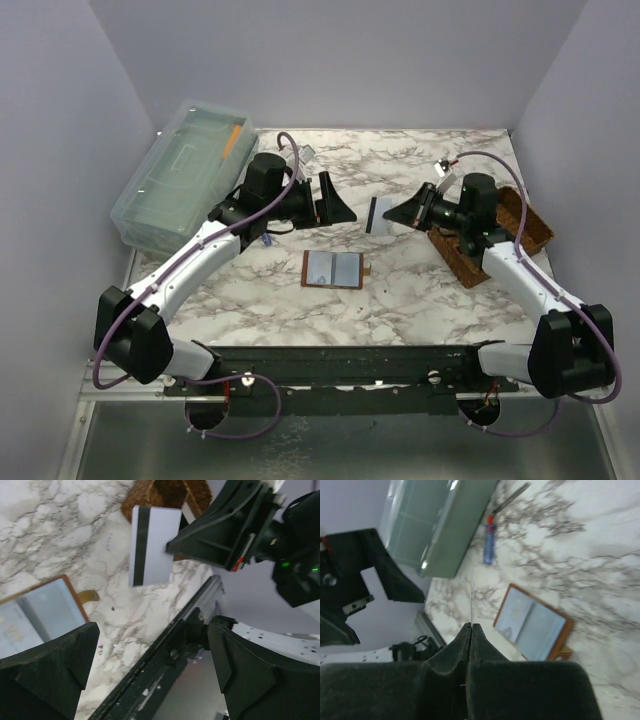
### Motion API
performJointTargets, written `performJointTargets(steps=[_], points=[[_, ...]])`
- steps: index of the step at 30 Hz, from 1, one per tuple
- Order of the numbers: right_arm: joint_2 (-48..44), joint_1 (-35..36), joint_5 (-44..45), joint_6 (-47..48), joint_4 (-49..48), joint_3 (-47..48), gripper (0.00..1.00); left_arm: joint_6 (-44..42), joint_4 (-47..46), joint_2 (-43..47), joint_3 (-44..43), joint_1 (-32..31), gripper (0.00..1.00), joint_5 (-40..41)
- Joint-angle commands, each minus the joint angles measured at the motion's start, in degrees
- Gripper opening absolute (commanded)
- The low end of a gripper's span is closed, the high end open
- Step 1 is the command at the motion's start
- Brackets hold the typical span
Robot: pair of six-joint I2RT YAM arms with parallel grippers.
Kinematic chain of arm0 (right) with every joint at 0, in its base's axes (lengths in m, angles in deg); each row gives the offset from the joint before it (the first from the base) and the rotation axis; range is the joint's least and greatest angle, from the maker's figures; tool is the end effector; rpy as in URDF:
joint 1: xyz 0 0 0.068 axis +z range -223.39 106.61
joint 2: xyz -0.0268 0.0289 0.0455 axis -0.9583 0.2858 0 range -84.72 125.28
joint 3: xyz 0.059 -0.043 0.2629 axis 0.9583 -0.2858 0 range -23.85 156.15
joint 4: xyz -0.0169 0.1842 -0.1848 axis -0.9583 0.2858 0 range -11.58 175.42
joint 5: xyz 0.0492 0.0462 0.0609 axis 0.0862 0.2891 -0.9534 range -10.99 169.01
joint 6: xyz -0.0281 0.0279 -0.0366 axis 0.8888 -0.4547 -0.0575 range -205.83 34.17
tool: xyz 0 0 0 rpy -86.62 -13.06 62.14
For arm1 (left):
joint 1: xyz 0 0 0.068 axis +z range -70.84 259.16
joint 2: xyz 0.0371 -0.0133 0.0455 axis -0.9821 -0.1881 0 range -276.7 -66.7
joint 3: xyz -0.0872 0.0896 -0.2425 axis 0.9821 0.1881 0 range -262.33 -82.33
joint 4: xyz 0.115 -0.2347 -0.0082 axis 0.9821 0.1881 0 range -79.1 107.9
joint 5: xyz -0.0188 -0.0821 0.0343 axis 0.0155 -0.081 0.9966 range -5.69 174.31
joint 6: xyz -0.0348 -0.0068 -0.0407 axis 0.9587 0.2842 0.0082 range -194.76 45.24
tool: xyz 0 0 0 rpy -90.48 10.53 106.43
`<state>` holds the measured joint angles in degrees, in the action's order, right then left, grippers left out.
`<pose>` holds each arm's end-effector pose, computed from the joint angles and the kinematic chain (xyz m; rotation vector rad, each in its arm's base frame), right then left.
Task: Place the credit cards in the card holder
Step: Pick up the credit card from the storage box.
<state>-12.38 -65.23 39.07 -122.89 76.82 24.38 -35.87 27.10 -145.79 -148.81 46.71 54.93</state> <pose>0.2755 0.0626 0.2809 0.0288 2.0603 1.1862 0.2558 -0.1834 0.3272 0.2208 2.2568 -1.2498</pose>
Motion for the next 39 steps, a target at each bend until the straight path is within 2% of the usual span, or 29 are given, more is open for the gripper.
performJointTargets(steps=[1, 4, 8, 13, 20, 33, 39], points=[[-2.52, 2.10, -9.78, -13.48, -23.50, -4.46, 0.00, 11.56, -9.67, 0.07, 0.52, 2.38, 0.99, -11.68], [-2.79, 2.42, -13.83, -18.11, -30.56, -6.38, 0.00, 17.58, -19.01, -0.45, 3.73, 3.78, 0.99, -16.33], [-4.46, 2.64, -14.46, -20.94, -33.98, -8.38, 0.00, 22.48, -28.96, -1.43, 6.41, 4.14, 0.95, -19.01], [-5.88, 3.37, -15.18, -23.19, -38.11, -9.83, 0.00, 23.58, -33.31, -2.15, 6.46, 4.02, 0.80, -21.13], [-4.96, 3.78, -15.29, -27.08, -45.61, -12.77, 0.00, 24.35, -35.14, -3.10, 6.68, 3.09, 0.53, -21.44], [-4.03, 4.87, -13.23, -29.82, -50.69, -15.19, 0.00, 24.15, -35.45, -4.97, 6.28, 1.25, 0.34, -20.27], [-3.66, 6.05, -10.23, -30.13, -51.78, -16.85, 0.00, 23.63, -35.45, -4.87, 6.48, 1.16, 0.15, -19.95]])
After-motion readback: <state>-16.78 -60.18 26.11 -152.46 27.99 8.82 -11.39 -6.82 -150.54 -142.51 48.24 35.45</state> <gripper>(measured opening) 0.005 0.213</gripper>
